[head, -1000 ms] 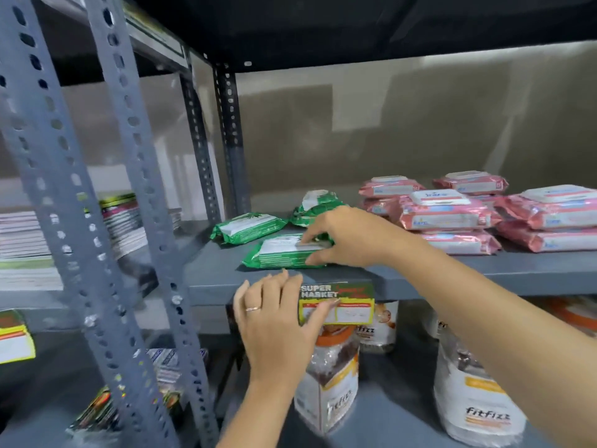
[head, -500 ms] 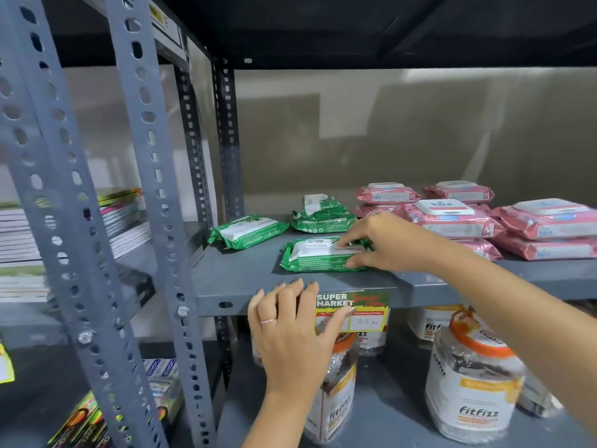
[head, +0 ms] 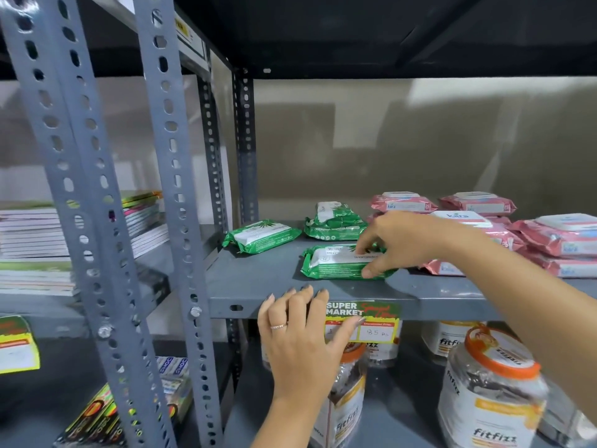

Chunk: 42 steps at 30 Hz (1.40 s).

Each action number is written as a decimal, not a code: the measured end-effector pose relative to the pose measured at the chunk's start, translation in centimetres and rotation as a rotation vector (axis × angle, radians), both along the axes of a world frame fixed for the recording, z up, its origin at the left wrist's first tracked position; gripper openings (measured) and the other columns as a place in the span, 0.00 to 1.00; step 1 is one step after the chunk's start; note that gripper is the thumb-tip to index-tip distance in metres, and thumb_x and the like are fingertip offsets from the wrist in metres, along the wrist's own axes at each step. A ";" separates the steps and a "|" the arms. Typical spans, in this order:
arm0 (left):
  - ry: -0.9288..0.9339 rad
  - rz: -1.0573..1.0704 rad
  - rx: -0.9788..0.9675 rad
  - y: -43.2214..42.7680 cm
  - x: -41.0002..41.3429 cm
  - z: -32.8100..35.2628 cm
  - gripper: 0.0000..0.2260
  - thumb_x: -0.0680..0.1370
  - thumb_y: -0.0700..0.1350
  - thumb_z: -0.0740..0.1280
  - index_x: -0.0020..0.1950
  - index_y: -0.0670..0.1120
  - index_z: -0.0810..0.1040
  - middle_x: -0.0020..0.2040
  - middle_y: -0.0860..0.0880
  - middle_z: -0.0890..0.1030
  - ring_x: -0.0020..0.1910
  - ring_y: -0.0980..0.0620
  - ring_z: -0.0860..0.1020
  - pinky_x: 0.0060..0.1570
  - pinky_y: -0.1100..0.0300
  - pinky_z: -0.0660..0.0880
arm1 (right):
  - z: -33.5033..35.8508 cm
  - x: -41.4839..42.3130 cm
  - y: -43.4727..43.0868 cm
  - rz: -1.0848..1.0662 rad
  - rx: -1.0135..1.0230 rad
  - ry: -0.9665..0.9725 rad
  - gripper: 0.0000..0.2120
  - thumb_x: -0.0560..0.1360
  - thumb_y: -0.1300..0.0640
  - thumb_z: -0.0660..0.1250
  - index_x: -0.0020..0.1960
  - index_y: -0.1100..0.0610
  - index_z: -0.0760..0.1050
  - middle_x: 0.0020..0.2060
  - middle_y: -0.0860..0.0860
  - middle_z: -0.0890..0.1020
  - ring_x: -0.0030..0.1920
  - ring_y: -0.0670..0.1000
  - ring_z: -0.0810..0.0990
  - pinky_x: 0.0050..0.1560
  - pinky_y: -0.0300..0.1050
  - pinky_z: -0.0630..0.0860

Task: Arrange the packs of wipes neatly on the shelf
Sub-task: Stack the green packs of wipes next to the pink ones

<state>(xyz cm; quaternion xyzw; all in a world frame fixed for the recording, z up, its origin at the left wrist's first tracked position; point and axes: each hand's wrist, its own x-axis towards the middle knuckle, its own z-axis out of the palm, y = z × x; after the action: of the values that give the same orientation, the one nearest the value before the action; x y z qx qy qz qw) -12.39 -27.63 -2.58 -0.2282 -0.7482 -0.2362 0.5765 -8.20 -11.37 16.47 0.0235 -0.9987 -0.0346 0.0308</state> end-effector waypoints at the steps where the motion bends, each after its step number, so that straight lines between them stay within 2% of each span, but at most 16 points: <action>1: 0.000 0.000 -0.002 -0.1 0.0 0.0 0.25 0.74 0.68 0.65 0.52 0.47 0.83 0.51 0.48 0.82 0.54 0.48 0.73 0.62 0.47 0.67 | 0.9 -0.2 -0.3 -0.010 0.001 -0.023 0.27 0.68 0.39 0.72 0.64 0.48 0.76 0.58 0.45 0.81 0.53 0.48 0.78 0.54 0.44 0.74; 5: 0.015 0.001 -0.012 -0.2 0.0 0.1 0.25 0.75 0.68 0.64 0.53 0.47 0.83 0.51 0.49 0.82 0.54 0.49 0.73 0.62 0.48 0.66 | 3.7 -1.7 -1.7 0.003 0.018 0.021 0.30 0.66 0.39 0.73 0.66 0.45 0.74 0.60 0.46 0.81 0.57 0.50 0.79 0.60 0.48 0.73; 9: 0.002 -0.007 -0.003 -0.2 0.0 0.0 0.25 0.74 0.68 0.64 0.53 0.48 0.83 0.52 0.50 0.81 0.55 0.49 0.73 0.64 0.48 0.66 | 2.8 -3.0 -2.2 -0.006 0.035 -0.215 0.30 0.67 0.44 0.75 0.68 0.45 0.72 0.66 0.48 0.76 0.65 0.52 0.75 0.68 0.51 0.67; 11: 0.001 -0.003 -0.001 -0.1 -0.1 0.0 0.25 0.74 0.68 0.64 0.53 0.48 0.83 0.52 0.50 0.81 0.55 0.49 0.73 0.64 0.47 0.66 | 2.2 -3.0 -2.1 -0.007 -0.045 -0.239 0.29 0.67 0.47 0.76 0.66 0.45 0.74 0.66 0.49 0.76 0.64 0.52 0.75 0.68 0.51 0.68; 15: 0.010 -0.001 0.003 -0.1 -0.2 -0.1 0.25 0.74 0.68 0.66 0.52 0.48 0.83 0.52 0.50 0.81 0.55 0.49 0.73 0.63 0.47 0.66 | 1.7 -3.0 -2.5 -0.041 -0.022 -0.148 0.27 0.65 0.38 0.73 0.60 0.49 0.79 0.49 0.45 0.81 0.52 0.50 0.79 0.60 0.47 0.73; 18: 0.012 -0.006 0.001 -0.1 -0.2 -0.1 0.25 0.74 0.68 0.65 0.52 0.48 0.83 0.51 0.50 0.81 0.55 0.49 0.73 0.63 0.47 0.66 | 1.1 -3.3 -2.9 -0.074 0.059 -0.093 0.32 0.68 0.29 0.62 0.49 0.58 0.82 0.36 0.52 0.84 0.42 0.52 0.83 0.53 0.49 0.78; 20: 0.013 -0.003 0.001 0.0 -0.1 0.0 0.25 0.74 0.68 0.64 0.52 0.48 0.83 0.51 0.49 0.82 0.55 0.49 0.73 0.63 0.47 0.66 | 1.2 -3.3 -2.7 -0.102 0.064 -0.079 0.33 0.73 0.32 0.57 0.46 0.62 0.81 0.32 0.55 0.84 0.38 0.53 0.83 0.52 0.50 0.78; 21: 0.012 0.000 0.000 0.0 -0.1 0.0 0.25 0.75 0.68 0.64 0.52 0.48 0.83 0.51 0.49 0.82 0.55 0.49 0.73 0.63 0.47 0.66 | 1.4 -3.3 -2.4 -0.097 0.072 -0.064 0.29 0.75 0.35 0.58 0.46 0.61 0.82 0.35 0.55 0.85 0.41 0.53 0.83 0.54 0.51 0.77; 23: 0.011 0.004 -0.001 0.0 -0.1 -0.1 0.25 0.74 0.68 0.64 0.52 0.48 0.83 0.52 0.49 0.82 0.55 0.49 0.73 0.63 0.47 0.66 | 2.0 -3.0 -1.9 -0.030 0.083 -0.038 0.13 0.77 0.47 0.63 0.54 0.51 0.82 0.52 0.50 0.84 0.52 0.50 0.82 0.60 0.50 0.75; 25: 0.012 0.007 -0.002 0.0 -0.2 -0.1 0.25 0.74 0.68 0.65 0.53 0.48 0.83 0.52 0.49 0.82 0.55 0.48 0.73 0.63 0.47 0.66 | 2.4 -2.1 -1.6 0.034 0.041 -0.146 0.18 0.77 0.57 0.65 0.64 0.43 0.76 0.65 0.43 0.77 0.56 0.37 0.78 0.60 0.41 0.71; 27: 0.014 0.010 -0.003 0.0 -0.2 -0.1 0.25 0.73 0.68 0.66 0.53 0.48 0.83 0.52 0.49 0.82 0.55 0.48 0.73 0.63 0.47 0.66 | 2.4 -1.6 -1.3 0.050 -0.039 -0.270 0.23 0.76 0.62 0.65 0.67 0.42 0.73 0.67 0.42 0.74 0.61 0.35 0.75 0.63 0.37 0.66; 29: 0.018 0.008 0.004 0.1 -0.3 -0.1 0.25 0.73 0.68 0.66 0.52 0.47 0.84 0.52 0.49 0.82 0.55 0.48 0.73 0.63 0.47 0.66 | 2.1 -1.7 -0.9 0.056 -0.078 -0.274 0.23 0.76 0.61 0.66 0.67 0.42 0.73 0.65 0.41 0.75 0.65 0.43 0.73 0.67 0.42 0.63; 32: 0.025 0.005 0.017 0.2 -0.2 -0.2 0.26 0.75 0.68 0.64 0.52 0.47 0.84 0.52 0.48 0.82 0.55 0.48 0.73 0.63 0.47 0.66 | 1.8 -2.2 -0.9 0.033 -0.065 -0.212 0.18 0.76 0.53 0.68 0.64 0.42 0.75 0.53 0.36 0.76 0.56 0.44 0.75 0.63 0.44 0.66; 38: 0.021 0.007 0.008 0.2 -0.1 -0.2 0.27 0.76 0.68 0.62 0.53 0.47 0.84 0.52 0.48 0.82 0.56 0.48 0.73 0.64 0.47 0.66 | 0.4 -3.1 -0.2 0.071 -0.093 -0.010 0.19 0.72 0.38 0.65 0.57 0.46 0.82 0.48 0.42 0.83 0.42 0.40 0.77 0.50 0.41 0.71; 40: 0.020 0.008 0.009 0.1 -0.1 -0.2 0.27 0.76 0.69 0.62 0.54 0.47 0.83 0.52 0.48 0.82 0.56 0.48 0.73 0.64 0.47 0.66 | 0.5 -2.7 0.2 0.081 -0.132 -0.051 0.22 0.72 0.37 0.64 0.61 0.46 0.79 0.52 0.42 0.80 0.49 0.42 0.78 0.55 0.41 0.71; 42: 0.022 0.010 0.010 0.1 -0.1 -0.2 0.27 0.75 0.69 0.63 0.54 0.47 0.83 0.52 0.48 0.82 0.56 0.48 0.73 0.64 0.47 0.66 | 0.9 -2.2 0.9 0.099 -0.159 -0.171 0.24 0.73 0.39 0.65 0.68 0.41 0.72 0.62 0.39 0.73 0.63 0.44 0.72 0.67 0.44 0.65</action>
<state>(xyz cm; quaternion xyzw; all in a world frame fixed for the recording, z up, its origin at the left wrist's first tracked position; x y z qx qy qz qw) -12.52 -27.48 -2.77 -0.2243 -0.7416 -0.2345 0.5871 -10.42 -10.44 17.33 0.0732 -0.9948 0.0486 -0.0512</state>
